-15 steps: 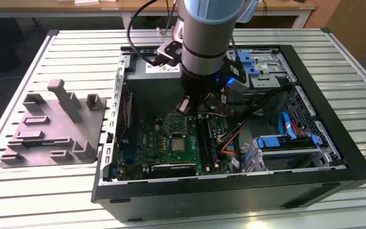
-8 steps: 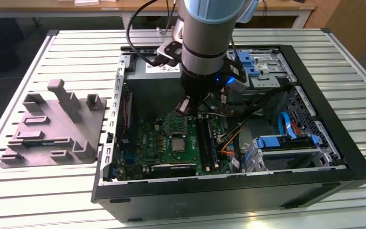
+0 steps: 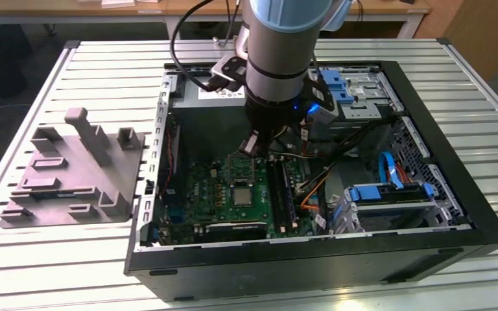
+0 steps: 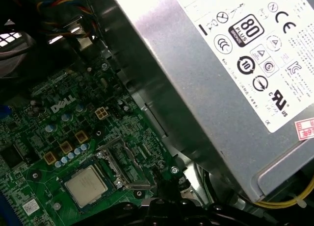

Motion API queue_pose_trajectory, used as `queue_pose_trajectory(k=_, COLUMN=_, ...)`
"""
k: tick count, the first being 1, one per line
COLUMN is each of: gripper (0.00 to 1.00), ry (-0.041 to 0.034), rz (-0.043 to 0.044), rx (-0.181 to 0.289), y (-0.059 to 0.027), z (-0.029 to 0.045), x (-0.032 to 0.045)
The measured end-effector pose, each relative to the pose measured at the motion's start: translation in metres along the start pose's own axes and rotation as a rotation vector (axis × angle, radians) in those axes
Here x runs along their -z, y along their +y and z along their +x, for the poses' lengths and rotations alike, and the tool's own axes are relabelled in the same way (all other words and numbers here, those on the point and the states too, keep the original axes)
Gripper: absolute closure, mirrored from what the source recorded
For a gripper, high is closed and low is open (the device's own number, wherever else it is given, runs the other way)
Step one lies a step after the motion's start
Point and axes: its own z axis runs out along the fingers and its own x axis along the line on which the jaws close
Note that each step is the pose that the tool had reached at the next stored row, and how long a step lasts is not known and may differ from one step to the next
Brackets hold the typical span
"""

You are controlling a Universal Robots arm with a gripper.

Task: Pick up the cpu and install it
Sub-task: 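Close the cpu cover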

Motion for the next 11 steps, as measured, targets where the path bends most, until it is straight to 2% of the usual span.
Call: queue_pose_trajectory(k=11, gripper=0.89, ry=0.0010, rz=-0.0013, rx=0.011, y=0.0003, z=-0.0003, x=0.0030)
